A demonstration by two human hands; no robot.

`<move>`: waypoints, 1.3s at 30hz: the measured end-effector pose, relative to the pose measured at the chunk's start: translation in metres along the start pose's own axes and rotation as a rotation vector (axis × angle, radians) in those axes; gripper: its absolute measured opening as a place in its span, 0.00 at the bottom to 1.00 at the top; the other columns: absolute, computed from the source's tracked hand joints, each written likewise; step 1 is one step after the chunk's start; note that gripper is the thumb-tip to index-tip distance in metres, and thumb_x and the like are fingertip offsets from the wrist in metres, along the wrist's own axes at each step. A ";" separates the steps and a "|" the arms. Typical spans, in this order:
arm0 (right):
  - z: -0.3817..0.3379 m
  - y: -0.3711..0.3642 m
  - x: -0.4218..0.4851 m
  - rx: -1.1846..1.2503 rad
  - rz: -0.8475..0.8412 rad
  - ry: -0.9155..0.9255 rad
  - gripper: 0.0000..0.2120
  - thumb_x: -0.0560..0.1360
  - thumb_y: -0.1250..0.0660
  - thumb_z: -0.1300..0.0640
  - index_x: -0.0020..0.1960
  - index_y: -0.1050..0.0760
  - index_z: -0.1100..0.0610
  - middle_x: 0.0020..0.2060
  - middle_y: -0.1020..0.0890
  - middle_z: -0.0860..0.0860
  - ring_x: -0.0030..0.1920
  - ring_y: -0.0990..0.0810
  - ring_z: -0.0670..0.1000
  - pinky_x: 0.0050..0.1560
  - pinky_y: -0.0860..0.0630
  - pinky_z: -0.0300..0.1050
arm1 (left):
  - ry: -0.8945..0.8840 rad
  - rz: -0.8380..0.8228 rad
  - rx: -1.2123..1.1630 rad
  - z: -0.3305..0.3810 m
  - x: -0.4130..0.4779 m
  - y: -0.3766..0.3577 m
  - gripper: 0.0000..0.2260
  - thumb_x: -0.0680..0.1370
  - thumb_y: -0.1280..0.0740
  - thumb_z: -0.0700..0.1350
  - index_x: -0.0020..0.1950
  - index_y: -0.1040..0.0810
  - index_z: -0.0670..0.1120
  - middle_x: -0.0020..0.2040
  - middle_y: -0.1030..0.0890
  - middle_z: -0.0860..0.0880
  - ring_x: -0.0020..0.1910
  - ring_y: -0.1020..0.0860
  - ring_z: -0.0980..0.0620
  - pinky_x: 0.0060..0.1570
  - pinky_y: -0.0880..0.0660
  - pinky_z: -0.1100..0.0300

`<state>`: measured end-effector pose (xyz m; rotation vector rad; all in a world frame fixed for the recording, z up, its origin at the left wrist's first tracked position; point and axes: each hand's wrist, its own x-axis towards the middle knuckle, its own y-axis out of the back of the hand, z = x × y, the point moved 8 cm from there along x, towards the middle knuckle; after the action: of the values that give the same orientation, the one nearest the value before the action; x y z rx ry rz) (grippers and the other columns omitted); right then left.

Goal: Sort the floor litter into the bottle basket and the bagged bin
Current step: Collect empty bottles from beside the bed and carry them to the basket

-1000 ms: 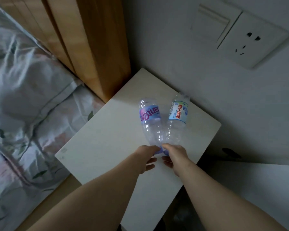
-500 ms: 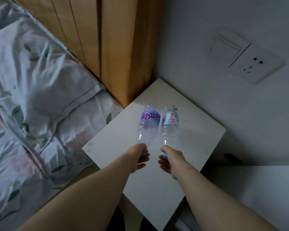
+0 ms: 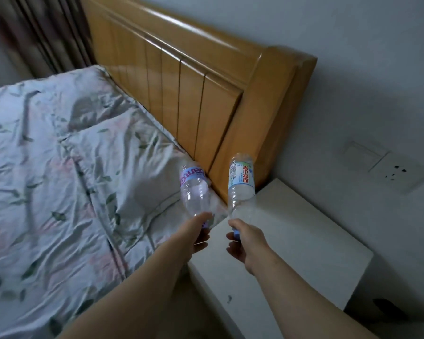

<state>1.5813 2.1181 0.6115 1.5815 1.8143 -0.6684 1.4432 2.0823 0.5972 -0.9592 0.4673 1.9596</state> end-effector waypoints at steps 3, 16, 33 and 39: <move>-0.013 -0.020 -0.013 -0.024 -0.064 0.057 0.14 0.75 0.34 0.45 0.48 0.26 0.57 0.41 0.21 0.54 0.41 0.23 0.51 0.47 0.22 0.44 | -0.114 0.057 -0.083 0.015 -0.016 0.027 0.11 0.76 0.33 0.49 0.44 0.28 0.43 0.37 0.27 0.45 0.36 0.27 0.51 0.45 0.26 0.57; -0.014 -0.126 -0.137 -0.285 -0.435 0.438 0.15 0.76 0.37 0.45 0.39 0.29 0.55 0.31 0.25 0.52 0.30 0.29 0.47 0.31 0.30 0.38 | -0.430 0.397 -0.501 -0.001 -0.157 0.156 0.14 0.78 0.37 0.55 0.41 0.26 0.44 0.29 0.30 0.49 0.30 0.31 0.53 0.38 0.29 0.61; 0.217 -0.405 -0.432 -0.526 -1.166 0.344 0.14 0.80 0.42 0.47 0.42 0.30 0.56 0.32 0.24 0.54 0.30 0.28 0.50 0.35 0.28 0.41 | -0.621 1.062 -0.886 -0.200 -0.413 0.504 0.19 0.79 0.41 0.58 0.37 0.28 0.44 0.29 0.32 0.49 0.29 0.32 0.53 0.38 0.28 0.60; 0.326 -0.480 -0.529 -0.606 -1.343 0.213 0.16 0.79 0.42 0.46 0.44 0.28 0.59 0.31 0.23 0.54 0.29 0.27 0.50 0.36 0.26 0.43 | -0.653 1.251 -0.984 -0.282 -0.499 0.596 0.20 0.79 0.43 0.60 0.33 0.32 0.47 0.27 0.33 0.50 0.27 0.36 0.53 0.31 0.32 0.61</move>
<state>1.1914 1.4561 0.7703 -0.1190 2.7594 -0.3735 1.2253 1.3058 0.7805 -0.4254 -0.5046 3.6108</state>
